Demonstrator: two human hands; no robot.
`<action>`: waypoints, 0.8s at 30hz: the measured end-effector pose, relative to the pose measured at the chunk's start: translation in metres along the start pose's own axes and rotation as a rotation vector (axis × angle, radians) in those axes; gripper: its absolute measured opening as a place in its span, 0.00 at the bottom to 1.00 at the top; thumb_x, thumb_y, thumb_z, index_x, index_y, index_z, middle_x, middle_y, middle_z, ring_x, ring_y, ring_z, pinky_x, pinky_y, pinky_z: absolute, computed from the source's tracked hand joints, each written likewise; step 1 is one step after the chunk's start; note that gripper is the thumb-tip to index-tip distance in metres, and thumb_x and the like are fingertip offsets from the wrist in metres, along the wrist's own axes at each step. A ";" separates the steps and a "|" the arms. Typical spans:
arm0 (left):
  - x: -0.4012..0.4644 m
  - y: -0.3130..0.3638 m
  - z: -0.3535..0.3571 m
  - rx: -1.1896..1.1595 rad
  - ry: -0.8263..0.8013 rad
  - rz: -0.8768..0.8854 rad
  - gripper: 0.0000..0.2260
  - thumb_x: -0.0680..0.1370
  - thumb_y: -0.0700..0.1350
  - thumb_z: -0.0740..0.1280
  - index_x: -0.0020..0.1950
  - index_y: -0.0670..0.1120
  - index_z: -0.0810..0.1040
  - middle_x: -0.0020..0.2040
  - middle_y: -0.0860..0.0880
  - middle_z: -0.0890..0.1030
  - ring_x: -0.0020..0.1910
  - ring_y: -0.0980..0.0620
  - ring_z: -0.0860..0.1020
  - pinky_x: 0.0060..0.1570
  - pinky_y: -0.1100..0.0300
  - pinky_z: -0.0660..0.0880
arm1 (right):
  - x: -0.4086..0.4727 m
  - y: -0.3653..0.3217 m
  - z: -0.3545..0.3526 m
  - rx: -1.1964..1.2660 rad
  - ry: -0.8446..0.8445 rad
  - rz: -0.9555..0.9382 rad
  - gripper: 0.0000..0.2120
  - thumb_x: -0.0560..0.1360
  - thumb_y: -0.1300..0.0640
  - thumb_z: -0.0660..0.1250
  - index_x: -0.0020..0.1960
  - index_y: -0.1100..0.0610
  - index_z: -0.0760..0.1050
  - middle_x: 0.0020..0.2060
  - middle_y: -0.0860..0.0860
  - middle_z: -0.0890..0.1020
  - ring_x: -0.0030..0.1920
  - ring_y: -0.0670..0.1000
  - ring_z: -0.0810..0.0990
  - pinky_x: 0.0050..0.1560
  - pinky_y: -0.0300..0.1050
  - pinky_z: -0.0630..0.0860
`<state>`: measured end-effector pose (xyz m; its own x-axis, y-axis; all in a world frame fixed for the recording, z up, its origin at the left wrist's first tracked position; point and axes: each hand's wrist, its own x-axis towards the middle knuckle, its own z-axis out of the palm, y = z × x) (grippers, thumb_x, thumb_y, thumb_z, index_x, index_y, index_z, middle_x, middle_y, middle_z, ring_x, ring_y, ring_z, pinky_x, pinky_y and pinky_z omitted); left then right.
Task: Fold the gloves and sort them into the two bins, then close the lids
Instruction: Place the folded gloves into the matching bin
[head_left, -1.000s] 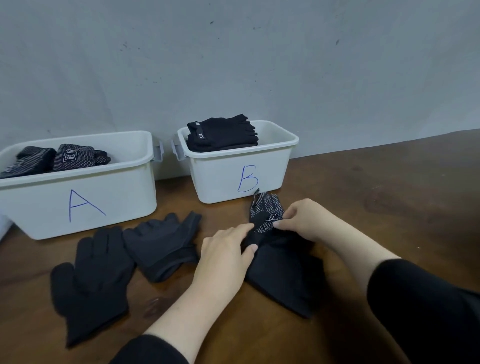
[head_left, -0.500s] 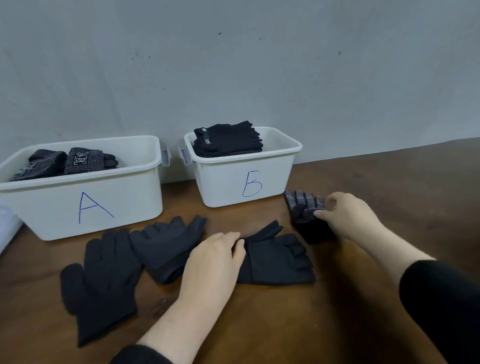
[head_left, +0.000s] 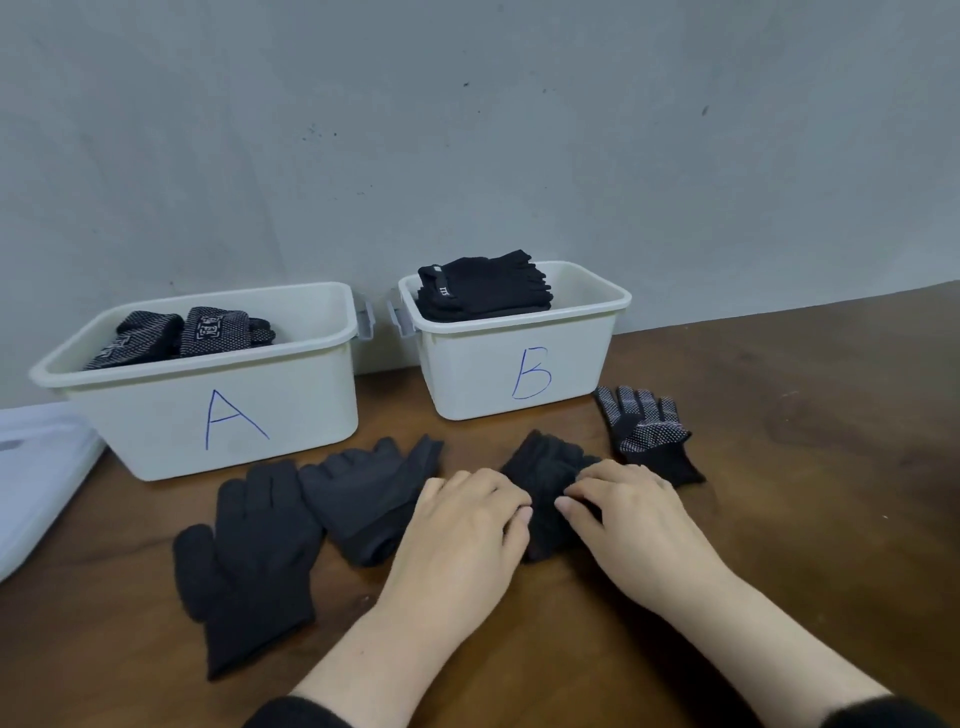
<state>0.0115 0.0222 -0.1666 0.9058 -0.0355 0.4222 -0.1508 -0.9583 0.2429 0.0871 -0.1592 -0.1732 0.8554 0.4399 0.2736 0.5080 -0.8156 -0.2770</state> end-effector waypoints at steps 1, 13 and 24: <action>-0.002 -0.005 -0.005 0.012 0.061 -0.030 0.13 0.83 0.55 0.56 0.58 0.58 0.80 0.55 0.60 0.78 0.55 0.59 0.74 0.61 0.57 0.68 | 0.001 -0.002 0.005 -0.001 -0.025 0.023 0.19 0.81 0.38 0.58 0.65 0.45 0.79 0.63 0.39 0.76 0.66 0.45 0.72 0.77 0.52 0.59; -0.029 -0.070 -0.024 0.195 -0.073 -0.230 0.18 0.80 0.61 0.62 0.68 0.59 0.76 0.59 0.60 0.76 0.57 0.56 0.73 0.56 0.59 0.69 | 0.017 0.001 0.021 0.129 -0.093 -0.048 0.17 0.85 0.51 0.57 0.72 0.41 0.72 0.74 0.34 0.67 0.78 0.36 0.54 0.81 0.51 0.40; -0.015 -0.056 -0.032 -0.106 0.357 -0.331 0.10 0.80 0.51 0.64 0.55 0.50 0.83 0.47 0.58 0.76 0.42 0.59 0.76 0.42 0.74 0.66 | 0.002 -0.030 0.001 0.476 0.257 -0.040 0.09 0.81 0.50 0.65 0.57 0.45 0.82 0.51 0.34 0.82 0.58 0.35 0.77 0.59 0.34 0.74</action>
<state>-0.0068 0.0854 -0.1586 0.7224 0.3830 0.5757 0.0657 -0.8668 0.4943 0.0735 -0.1331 -0.1656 0.8123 0.3124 0.4925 0.5806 -0.5132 -0.6321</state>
